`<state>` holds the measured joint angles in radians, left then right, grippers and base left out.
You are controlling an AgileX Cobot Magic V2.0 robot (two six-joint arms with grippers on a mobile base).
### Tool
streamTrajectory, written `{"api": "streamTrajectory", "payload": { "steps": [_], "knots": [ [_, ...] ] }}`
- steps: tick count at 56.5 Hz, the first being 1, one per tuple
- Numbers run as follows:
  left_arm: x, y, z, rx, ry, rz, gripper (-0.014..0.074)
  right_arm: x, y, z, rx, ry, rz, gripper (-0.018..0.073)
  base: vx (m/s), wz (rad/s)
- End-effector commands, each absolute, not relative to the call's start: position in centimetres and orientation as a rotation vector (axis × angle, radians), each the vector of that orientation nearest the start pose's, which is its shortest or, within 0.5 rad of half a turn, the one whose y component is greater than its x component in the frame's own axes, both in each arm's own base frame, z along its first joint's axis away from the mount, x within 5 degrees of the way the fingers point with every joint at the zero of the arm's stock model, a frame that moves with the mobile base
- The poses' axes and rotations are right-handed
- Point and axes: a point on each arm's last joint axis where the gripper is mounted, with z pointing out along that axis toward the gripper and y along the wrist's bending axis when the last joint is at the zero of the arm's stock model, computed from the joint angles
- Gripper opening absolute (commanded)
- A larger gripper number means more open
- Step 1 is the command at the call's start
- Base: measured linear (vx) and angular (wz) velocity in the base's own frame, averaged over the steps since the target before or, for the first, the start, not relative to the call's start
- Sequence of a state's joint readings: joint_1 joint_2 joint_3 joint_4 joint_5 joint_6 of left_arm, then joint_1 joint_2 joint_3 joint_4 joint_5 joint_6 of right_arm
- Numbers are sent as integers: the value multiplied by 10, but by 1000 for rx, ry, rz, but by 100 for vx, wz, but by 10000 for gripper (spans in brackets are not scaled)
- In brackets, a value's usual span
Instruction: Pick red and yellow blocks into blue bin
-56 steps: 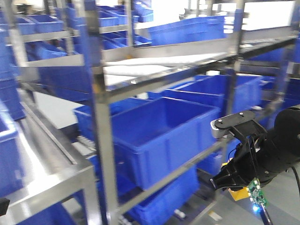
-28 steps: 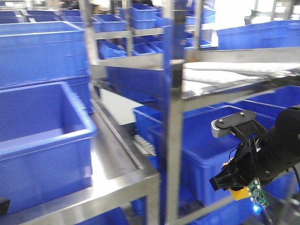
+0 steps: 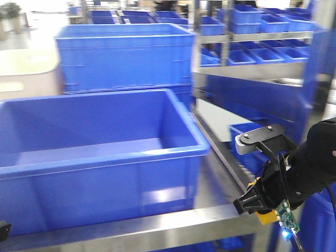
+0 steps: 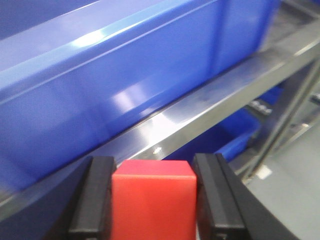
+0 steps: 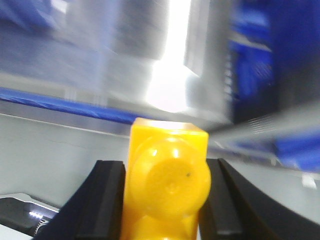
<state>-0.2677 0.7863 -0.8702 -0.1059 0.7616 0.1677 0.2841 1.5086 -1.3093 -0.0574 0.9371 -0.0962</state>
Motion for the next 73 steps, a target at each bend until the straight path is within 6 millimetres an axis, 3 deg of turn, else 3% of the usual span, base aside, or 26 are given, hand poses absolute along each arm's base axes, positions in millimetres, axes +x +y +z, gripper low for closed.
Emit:
{"api": "streamTrajectory", "payload": {
  "steps": [1, 28, 73],
  "knots": [
    [140, -47, 379, 408, 2017, -202, 251, 304, 82, 345, -507, 2455, -11, 272, 1, 50],
    [140, -47, 379, 408, 2017, -202, 251, 304, 82, 345, -507, 2455, -11, 272, 1, 31],
    [140, -47, 379, 408, 2017, -202, 251, 304, 82, 345, -507, 2455, -11, 272, 1, 3]
  ]
}}
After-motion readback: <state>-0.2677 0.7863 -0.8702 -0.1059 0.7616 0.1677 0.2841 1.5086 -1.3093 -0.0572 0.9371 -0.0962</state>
